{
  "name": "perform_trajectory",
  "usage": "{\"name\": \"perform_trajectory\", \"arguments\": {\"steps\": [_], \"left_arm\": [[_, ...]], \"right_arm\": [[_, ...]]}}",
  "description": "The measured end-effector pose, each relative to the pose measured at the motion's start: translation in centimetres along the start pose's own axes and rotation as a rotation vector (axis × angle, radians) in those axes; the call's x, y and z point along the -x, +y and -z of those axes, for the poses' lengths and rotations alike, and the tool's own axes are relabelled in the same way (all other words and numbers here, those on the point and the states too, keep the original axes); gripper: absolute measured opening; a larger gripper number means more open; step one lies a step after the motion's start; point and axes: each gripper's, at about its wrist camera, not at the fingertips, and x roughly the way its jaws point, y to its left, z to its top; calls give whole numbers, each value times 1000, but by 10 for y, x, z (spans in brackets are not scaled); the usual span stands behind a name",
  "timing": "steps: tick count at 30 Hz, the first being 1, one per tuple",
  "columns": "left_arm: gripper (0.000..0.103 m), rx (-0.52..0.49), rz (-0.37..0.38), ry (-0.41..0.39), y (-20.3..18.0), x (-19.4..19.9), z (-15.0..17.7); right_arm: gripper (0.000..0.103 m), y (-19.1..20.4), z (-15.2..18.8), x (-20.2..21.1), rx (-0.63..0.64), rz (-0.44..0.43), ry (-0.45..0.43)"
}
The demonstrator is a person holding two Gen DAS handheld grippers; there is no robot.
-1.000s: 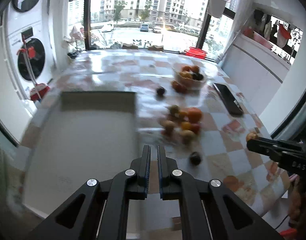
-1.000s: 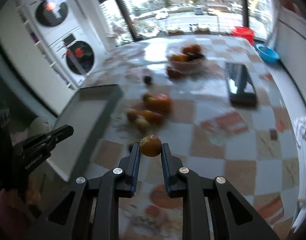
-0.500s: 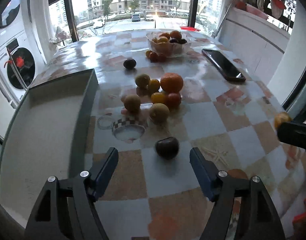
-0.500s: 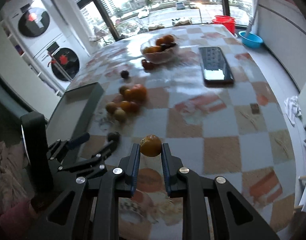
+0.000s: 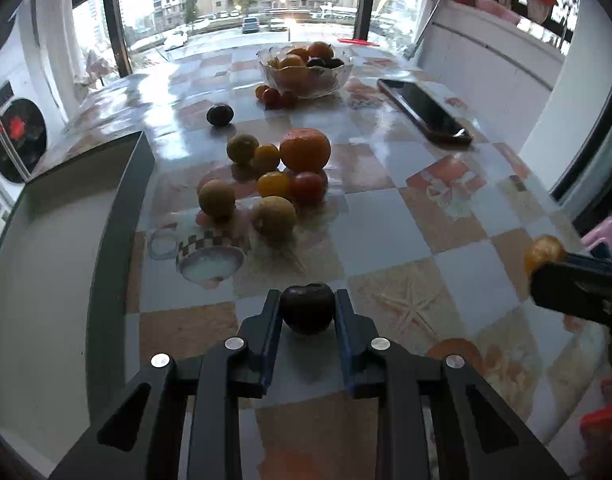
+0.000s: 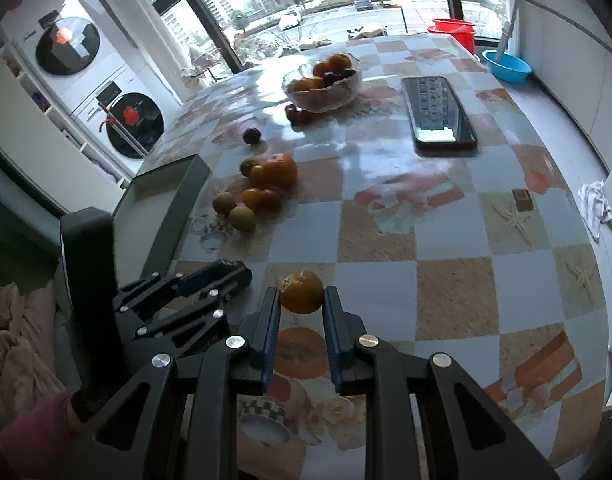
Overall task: Organize fruits
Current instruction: 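Carry the orange fruit and dark plum over the white tray with both tools, then open both tools to drop the fruits into the white tray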
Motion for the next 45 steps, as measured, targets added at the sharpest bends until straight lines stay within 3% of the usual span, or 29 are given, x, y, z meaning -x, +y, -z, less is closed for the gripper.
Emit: {"name": "perform_trajectory", "arguments": {"steps": [4, 11, 14, 16, 21, 26, 28, 30, 31, 32, 33, 35, 38, 41, 45], "left_arm": [[27, 24, 0, -51, 30, 39, -2], [27, 82, -126, -101, 111, 96, -9], [27, 119, -216, -80, 145, 97, -4], [27, 158, -237, -52, 164, 93, 3], [27, 201, -266, 12, 186, 70, 25], [28, 245, -288, 34, 193, 46, 37], [28, 236, -311, 31, 190, 42, 39], [33, 217, -323, 26, 184, 42, 40], [43, 211, -330, 27, 182, 43, 40], [73, 210, -339, 20, 180, 44, 41], [87, 214, -359, -6, 179, 48, 41], [87, 215, -382, -72, 174, 60, 39], [87, 199, -379, -90, 161, 70, 32], [87, 157, -334, -140, 136, 82, 26], [87, 98, -222, -153, 88, 77, 16]], "right_arm": [[23, 25, -10, -7, 49, -25, 15], [23, 105, -32, -44, 169, -134, 70], [23, 145, -34, -72, 204, -187, 122], [23, 167, -33, -92, 224, -203, 159], [23, 198, -24, -129, 269, -173, 221], [26, 205, -15, -137, 324, -119, 224], [37, 206, -15, -134, 342, -126, 221], [69, 209, -14, -128, 355, -142, 199], [79, 211, -14, -120, 368, -137, 174], [89, 210, -16, -115, 375, -121, 157], [89, 209, -17, -106, 386, -103, 124], [90, 202, -18, -91, 395, -94, 82], [98, 176, -21, -76, 369, -50, 29], [98, 124, -29, -73, 281, 91, -9], [98, 44, -37, -98, 163, 324, 56]]}}
